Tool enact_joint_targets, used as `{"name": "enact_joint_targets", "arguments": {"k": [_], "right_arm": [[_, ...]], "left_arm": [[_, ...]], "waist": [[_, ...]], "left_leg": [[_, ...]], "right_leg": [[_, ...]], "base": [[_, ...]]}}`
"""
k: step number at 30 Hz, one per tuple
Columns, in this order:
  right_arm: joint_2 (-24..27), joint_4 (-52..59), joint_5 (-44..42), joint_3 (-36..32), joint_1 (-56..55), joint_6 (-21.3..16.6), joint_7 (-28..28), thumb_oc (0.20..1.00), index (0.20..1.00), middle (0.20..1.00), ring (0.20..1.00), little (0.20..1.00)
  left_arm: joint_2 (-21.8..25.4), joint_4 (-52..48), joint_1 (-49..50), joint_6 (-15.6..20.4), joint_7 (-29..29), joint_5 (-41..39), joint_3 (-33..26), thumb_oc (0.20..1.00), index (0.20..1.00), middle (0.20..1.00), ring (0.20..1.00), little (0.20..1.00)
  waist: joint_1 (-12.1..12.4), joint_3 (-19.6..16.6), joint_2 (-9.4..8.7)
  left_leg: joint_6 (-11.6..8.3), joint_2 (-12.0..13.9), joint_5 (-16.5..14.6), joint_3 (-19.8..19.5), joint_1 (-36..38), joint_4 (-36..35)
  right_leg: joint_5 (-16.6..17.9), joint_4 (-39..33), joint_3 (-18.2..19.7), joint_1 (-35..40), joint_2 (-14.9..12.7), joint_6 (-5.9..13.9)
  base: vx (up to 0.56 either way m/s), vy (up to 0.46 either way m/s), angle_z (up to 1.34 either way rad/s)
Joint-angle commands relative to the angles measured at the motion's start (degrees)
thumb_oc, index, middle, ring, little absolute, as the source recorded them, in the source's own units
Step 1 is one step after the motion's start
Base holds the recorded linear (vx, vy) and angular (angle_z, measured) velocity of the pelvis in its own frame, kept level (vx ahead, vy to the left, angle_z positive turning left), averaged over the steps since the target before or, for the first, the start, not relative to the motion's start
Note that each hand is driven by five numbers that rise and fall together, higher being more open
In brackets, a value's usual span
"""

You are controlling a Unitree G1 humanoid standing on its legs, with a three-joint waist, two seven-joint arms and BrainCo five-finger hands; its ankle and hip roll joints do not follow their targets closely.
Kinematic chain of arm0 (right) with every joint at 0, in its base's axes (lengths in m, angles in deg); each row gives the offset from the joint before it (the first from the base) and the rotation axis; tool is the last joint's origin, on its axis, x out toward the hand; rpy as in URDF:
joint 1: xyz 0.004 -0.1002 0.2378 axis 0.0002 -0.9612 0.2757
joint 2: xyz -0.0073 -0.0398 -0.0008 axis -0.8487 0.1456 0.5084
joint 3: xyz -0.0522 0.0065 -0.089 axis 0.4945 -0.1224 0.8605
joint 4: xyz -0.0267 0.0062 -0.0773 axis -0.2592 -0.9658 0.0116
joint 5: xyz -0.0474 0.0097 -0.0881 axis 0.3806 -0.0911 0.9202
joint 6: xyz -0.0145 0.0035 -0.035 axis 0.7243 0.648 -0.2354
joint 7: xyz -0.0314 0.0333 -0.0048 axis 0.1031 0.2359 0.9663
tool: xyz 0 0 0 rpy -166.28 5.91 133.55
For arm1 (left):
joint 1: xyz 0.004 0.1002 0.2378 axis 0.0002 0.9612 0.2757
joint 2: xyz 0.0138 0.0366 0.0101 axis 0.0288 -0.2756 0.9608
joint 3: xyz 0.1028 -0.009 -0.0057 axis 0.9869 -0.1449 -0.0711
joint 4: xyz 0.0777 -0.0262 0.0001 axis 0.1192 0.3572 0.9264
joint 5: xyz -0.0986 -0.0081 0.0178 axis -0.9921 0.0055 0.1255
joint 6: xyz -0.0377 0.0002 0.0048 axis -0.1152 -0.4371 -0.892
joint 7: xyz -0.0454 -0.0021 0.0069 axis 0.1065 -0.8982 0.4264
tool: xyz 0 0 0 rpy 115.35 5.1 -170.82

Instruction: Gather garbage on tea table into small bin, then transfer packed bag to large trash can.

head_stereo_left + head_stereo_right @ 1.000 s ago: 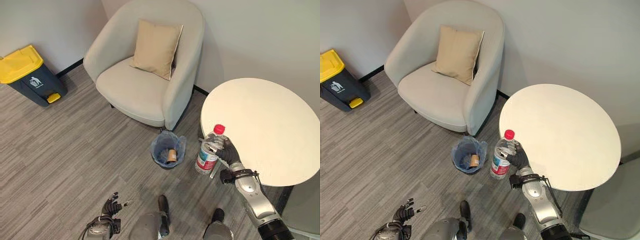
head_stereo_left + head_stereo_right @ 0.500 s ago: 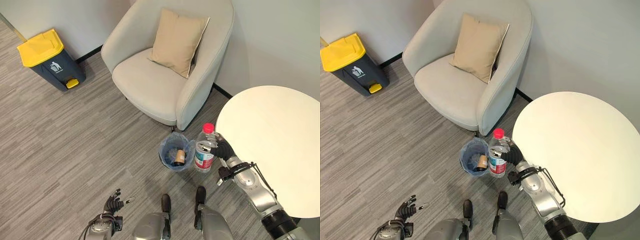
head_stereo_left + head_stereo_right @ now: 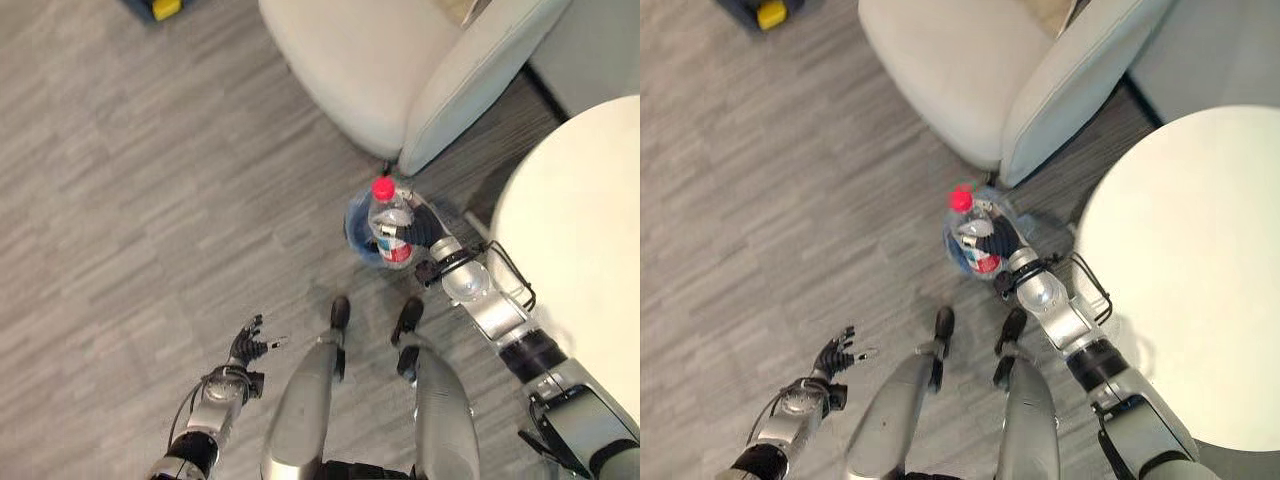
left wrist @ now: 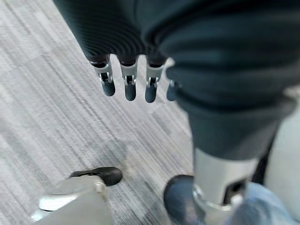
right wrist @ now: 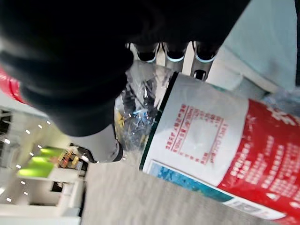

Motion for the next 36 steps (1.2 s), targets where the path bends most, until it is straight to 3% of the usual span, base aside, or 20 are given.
{"name": "enact_joint_targets", "arguments": {"k": [1, 6, 11, 17, 18, 23, 32, 36], "right_arm": [[-1.1, 2.8, 1.3, -1.6, -0.6, -1.5, 6.3, 0.2, 0.2, 0.2, 0.2, 0.2], [0.7, -4.1, 2.4, -1.8, 8.0, 0.1, 10.3, 0.2, 0.2, 0.2, 0.2, 0.2], [3.3, -16.9, -4.7, -2.9, 20.7, 0.9, 13.4, 0.2, 0.2, 0.2, 0.2, 0.2], [5.4, -23.6, -7.6, -1.6, 26.8, 0.7, 14.5, 0.216, 0.216, 0.216, 0.216, 0.216], [6.0, -26.7, -8.8, -0.9, 28.7, 0.8, 14.8, 1.0, 1.0, 1.0, 1.0, 1.0], [8.0, -28.1, -6.7, 1.9, 28.6, 1.5, 15.2, 1.0, 1.0, 1.0, 1.0, 1.0], [10.1, -21.1, 15.1, 9.1, 19.6, 4.8, 13.4, 1.0, 1.0, 1.0, 1.0, 1.0], [8.9, -24.7, 18.5, 12.9, 20.1, 5.7, 11.9, 1.0, 1.0, 1.0, 1.0, 1.0]], "left_arm": [[2.8, -2.9, 2.9, 2.3, -2.8, -2.3, 1.5, 1.0, 1.0, 1.0, 1.0, 1.0], [4.0, -5.4, -0.5, 2.6, -3.5, -3.1, 2.7, 1.0, 1.0, 1.0, 1.0, 1.0], [6.0, -7.5, -3.2, 3.0, -3.8, -4.4, 5.9, 1.0, 1.0, 1.0, 1.0, 1.0], [6.3, -8.5, -3.8, 3.2, -3.7, -5.2, 7.6, 1.0, 1.0, 1.0, 1.0, 1.0], [6.5, -8.6, -4.4, 3.4, -3.9, -5.2, 8.4, 1.0, 1.0, 1.0, 1.0, 1.0], [5.5, -8.8, -5.5, 3.2, -4.4, -4.6, 9.0, 1.0, 1.0, 1.0, 1.0, 1.0], [4.0, -8.2, -4.5, 3.1, -4.6, -1.7, 7.4, 1.0, 1.0, 1.0, 1.0, 1.0], [4.7, -8.1, -4.1, 3.3, -4.7, -1.6, 7.6, 1.0, 1.0, 1.0, 1.0, 1.0]], "waist": [[-0.9, -4.4, 0.24], [-0.4, -3.0, 0.94], [0.4, -3.8, 1.55], [1.5, -5.0, 2.14], [1.6, -5.2, 2.17], [1.1, -5.5, 1.63], [-0.9, -6.0, 0.32], [-0.9, -5.6, 0.19]], "left_leg": [[-0.89, -1.1, -5.2, 1.8, -3.6, 6.2], [-0.39, -1.5, -6.2, 1.8, -15.0, 13.3], [0.38, -2.8, -7.2, 1.6, -30.0, 20.8], [0.94, -3.8, -7.4, 2.0, -35.4, 22.6], [1.18, -4.1, -7.4, 2.0, -36.3, 22.6], [1.56, -4.2, -7.4, 2.0, -36.5, 22.3], [1.53, -3.3, -8.1, 2.0, -33.6, 20.4], [1.26, -2.7, -7.9, 2.3, -33.5, 20.1]], "right_leg": [[-9.0, 4.7, 3.3, 1.7, -2.7, 4.89], [-11.4, 13.5, 4.4, -9.9, -4.7, 4.08], [-14.3, 23.1, 7.4, -25.5, -8.1, 2.6], [-15.2, 26.0, 8.7, -31.1, -9.7, 2.61], [-15.0, 26.2, 8.9, -32.0, -9.8, 2.86], [-14.5, 25.7, 8.9, -32.1, -9.8, 3.1], [-13.7, 23.0, 8.8, -29.6, -8.3, 3.71], [-13.1, 22.3, 8.9, -29.4, -8.0, 4.08]], "base": [[-0.1, -0.009, 0.36], [-0.06, -0.009, 0.24], [0.01, 0.005, 0.32], [0.04, 0.036, 0.09], [0.04, 0.061, 0.05], [0.02, 0.023, 0.0], [0.02, -0.004, -0.07], [0.0, -0.006, -0.04]]}}
